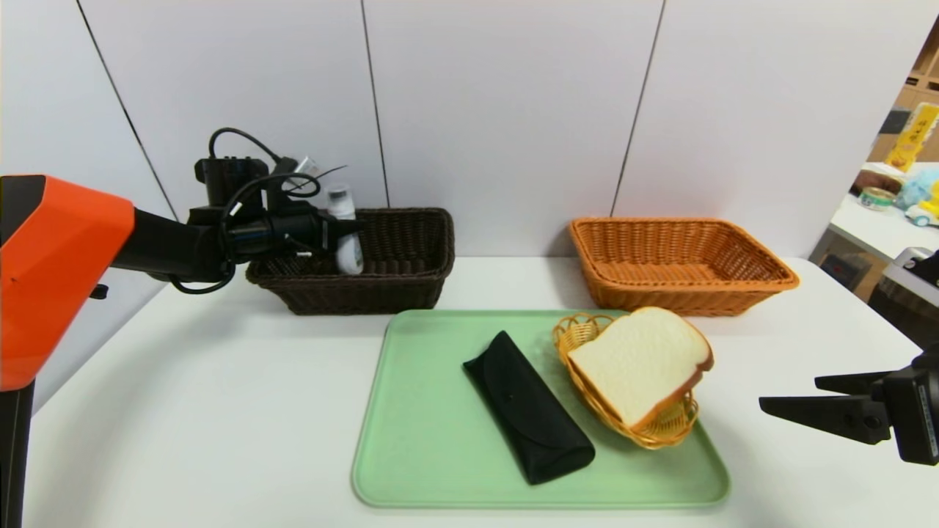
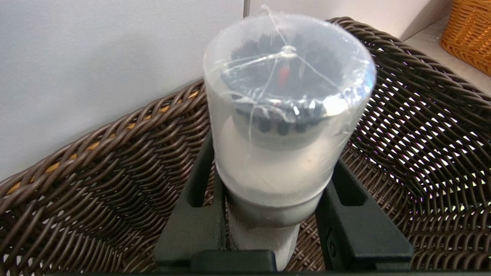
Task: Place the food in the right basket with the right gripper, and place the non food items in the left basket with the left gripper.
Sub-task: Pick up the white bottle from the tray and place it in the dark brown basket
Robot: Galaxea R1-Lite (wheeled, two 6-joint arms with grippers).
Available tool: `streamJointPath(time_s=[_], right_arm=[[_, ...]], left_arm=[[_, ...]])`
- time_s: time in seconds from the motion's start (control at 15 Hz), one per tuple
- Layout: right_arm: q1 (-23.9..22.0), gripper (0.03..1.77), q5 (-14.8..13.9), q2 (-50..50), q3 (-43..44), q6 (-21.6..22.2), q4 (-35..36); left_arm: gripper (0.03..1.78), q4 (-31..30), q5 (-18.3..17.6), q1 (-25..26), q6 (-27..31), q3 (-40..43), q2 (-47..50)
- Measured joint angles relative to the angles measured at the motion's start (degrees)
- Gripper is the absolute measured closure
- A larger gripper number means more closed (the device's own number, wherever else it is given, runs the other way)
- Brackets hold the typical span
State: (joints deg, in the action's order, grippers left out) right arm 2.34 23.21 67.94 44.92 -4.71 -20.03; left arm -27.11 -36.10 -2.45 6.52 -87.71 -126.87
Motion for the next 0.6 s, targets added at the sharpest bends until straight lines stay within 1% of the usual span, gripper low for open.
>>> streamJointPath(time_s=[0.6], right_arm=[[0.0, 0.09, 0.0, -0.07, -0.2, 0.02, 0.02]], left_arm=[[1.16, 0.62, -0.01, 0.0, -0.2, 0.17, 0.4]])
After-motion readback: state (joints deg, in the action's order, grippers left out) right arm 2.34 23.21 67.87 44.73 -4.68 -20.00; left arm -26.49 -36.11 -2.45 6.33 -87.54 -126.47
